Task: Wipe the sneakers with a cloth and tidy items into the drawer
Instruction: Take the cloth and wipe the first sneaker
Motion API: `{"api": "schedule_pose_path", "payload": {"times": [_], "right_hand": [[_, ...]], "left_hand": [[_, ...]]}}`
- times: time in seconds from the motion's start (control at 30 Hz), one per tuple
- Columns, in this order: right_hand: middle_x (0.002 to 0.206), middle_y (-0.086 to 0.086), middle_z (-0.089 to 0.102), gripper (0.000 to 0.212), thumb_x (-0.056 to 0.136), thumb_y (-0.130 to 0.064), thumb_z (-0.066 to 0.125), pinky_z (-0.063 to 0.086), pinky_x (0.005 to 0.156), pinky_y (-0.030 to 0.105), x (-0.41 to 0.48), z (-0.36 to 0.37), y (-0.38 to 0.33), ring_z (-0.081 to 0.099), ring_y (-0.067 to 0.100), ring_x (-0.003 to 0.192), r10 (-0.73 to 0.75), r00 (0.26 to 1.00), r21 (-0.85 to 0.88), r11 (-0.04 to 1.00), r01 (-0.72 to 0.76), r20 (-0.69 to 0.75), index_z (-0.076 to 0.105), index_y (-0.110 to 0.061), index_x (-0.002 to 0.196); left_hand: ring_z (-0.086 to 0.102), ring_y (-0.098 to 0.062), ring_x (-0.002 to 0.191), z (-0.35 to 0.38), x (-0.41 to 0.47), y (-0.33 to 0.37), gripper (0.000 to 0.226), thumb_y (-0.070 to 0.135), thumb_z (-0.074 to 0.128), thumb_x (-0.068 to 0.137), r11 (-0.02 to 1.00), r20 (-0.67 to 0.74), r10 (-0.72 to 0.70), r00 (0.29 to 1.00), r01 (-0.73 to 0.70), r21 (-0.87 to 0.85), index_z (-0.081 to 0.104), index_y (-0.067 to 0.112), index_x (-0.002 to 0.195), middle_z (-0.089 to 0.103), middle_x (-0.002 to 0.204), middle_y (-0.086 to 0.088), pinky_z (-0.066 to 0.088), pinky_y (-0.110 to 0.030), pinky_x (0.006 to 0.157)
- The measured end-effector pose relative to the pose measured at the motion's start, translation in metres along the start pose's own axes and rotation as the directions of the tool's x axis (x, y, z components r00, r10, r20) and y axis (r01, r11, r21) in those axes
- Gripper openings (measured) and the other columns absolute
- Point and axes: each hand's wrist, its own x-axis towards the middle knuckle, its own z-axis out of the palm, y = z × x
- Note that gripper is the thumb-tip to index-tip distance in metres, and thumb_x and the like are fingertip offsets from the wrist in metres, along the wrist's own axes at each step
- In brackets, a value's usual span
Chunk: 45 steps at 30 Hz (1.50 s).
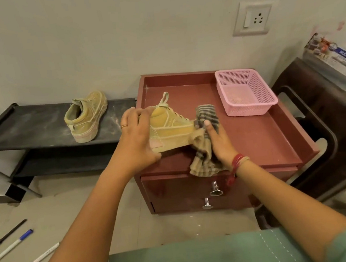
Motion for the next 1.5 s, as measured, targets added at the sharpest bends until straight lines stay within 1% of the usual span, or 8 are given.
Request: {"api": "schedule_pose_path", "payload": {"times": [0.17, 0.4, 0.5, 0.7, 0.93, 1.2, 1.37, 1.5], "right_hand": [[0.126, 0.004, 0.056, 0.051, 0.093, -0.048, 0.037, 0.039, 0.104, 0.028, -0.006, -0.003, -0.026, 0.050, 0.017, 0.121, -0.118, 0.969, -0.107, 0.989, 0.097, -0.215, 0.055, -0.011, 0.124], [0.150, -0.002, 0.035, 0.052, 0.096, -0.050, 0.031, 0.015, 0.114, 0.056, -0.049, 0.052, -0.065, 0.024, 0.020, 0.143, -0.485, 0.804, -0.479, 0.646, 0.595, 0.344, 0.038, -0.026, 0.142], [0.147, 0.000, 0.041, 0.050, 0.097, -0.046, 0.034, 0.017, 0.116, 0.047, -0.055, 0.059, -0.049, 0.026, 0.022, 0.142, -0.532, 0.743, -0.590, 0.469, 0.657, 0.405, 0.041, -0.023, 0.140], [0.148, 0.001, 0.040, 0.045, 0.097, -0.047, 0.036, 0.024, 0.112, 0.042, -0.053, 0.039, -0.026, 0.036, 0.026, 0.136, -0.581, 0.682, -0.677, 0.282, 0.680, 0.443, 0.040, -0.029, 0.139], [0.147, 0.001, 0.038, 0.054, 0.096, -0.058, 0.019, 0.016, 0.116, 0.046, -0.046, 0.003, -0.003, 0.027, 0.021, 0.138, -0.470, 0.856, -0.713, 0.522, 0.467, 0.216, 0.027, -0.033, 0.143], [0.125, -0.004, 0.057, 0.041, 0.096, -0.046, 0.041, 0.038, 0.101, 0.021, -0.019, -0.031, 0.013, 0.052, -0.003, 0.115, -0.114, 0.987, -0.104, 0.987, 0.126, 0.111, 0.052, -0.019, 0.125], [0.119, 0.002, 0.060, 0.033, 0.095, -0.041, 0.046, 0.045, 0.098, 0.027, -0.008, -0.031, -0.014, 0.055, 0.020, 0.118, -0.106, 0.982, -0.054, 0.994, 0.098, -0.159, 0.054, -0.019, 0.119], [0.149, -0.007, 0.035, 0.047, 0.095, -0.049, 0.035, 0.019, 0.115, 0.044, -0.031, -0.002, -0.026, 0.030, 0.016, 0.140, -0.462, 0.842, -0.462, 0.704, 0.540, 0.279, 0.032, -0.038, 0.141]], "left_hand": [[0.019, -0.022, 0.136, -0.012, 0.000, -0.003, 0.111, 0.027, 0.087, 0.056, 0.991, 0.084, -0.044, 0.995, 0.054, -0.120, 0.025, 0.020, 0.147, 0.030, 0.139, 0.000, 0.021, -0.031, 0.107], [0.024, -0.007, 0.131, -0.007, -0.002, -0.004, 0.091, 0.055, 0.060, 0.063, 0.978, 0.051, 0.060, 0.997, -0.048, -0.202, 0.037, 0.017, 0.142, 0.034, 0.138, 0.006, 0.020, -0.023, 0.113], [0.021, 0.006, 0.124, -0.008, -0.007, -0.008, 0.096, 0.060, 0.057, 0.061, 0.974, 0.053, 0.063, 0.997, -0.050, -0.219, 0.035, 0.018, 0.144, 0.030, 0.134, 0.015, 0.009, -0.003, 0.104], [0.029, -0.010, 0.125, -0.011, -0.004, -0.010, 0.109, 0.057, 0.067, 0.047, 0.980, 0.102, -0.016, 0.995, 0.036, -0.198, 0.033, 0.017, 0.143, 0.035, 0.134, 0.004, 0.022, -0.024, 0.103], [0.025, -0.017, 0.132, -0.011, 0.000, -0.011, 0.107, 0.030, 0.089, 0.056, 0.980, 0.147, -0.056, 0.987, 0.082, -0.179, 0.028, 0.022, 0.144, 0.031, 0.140, 0.003, 0.026, -0.027, 0.102], [0.025, -0.017, 0.132, -0.014, 0.004, -0.009, 0.106, 0.032, 0.087, 0.059, 0.980, 0.166, -0.076, 0.983, 0.104, -0.167, 0.026, 0.023, 0.146, 0.030, 0.141, 0.003, 0.025, -0.026, 0.101], [0.025, -0.017, 0.132, -0.015, 0.003, -0.010, 0.107, 0.031, 0.088, 0.058, 0.985, 0.177, -0.054, 0.983, 0.081, -0.153, 0.026, 0.022, 0.145, 0.030, 0.142, 0.002, 0.024, -0.025, 0.102], [0.025, -0.017, 0.132, -0.016, 0.003, -0.010, 0.108, 0.031, 0.088, 0.057, 0.990, 0.168, -0.034, 0.985, 0.057, -0.132, 0.027, 0.021, 0.146, 0.031, 0.141, 0.002, 0.024, -0.026, 0.101]]}}
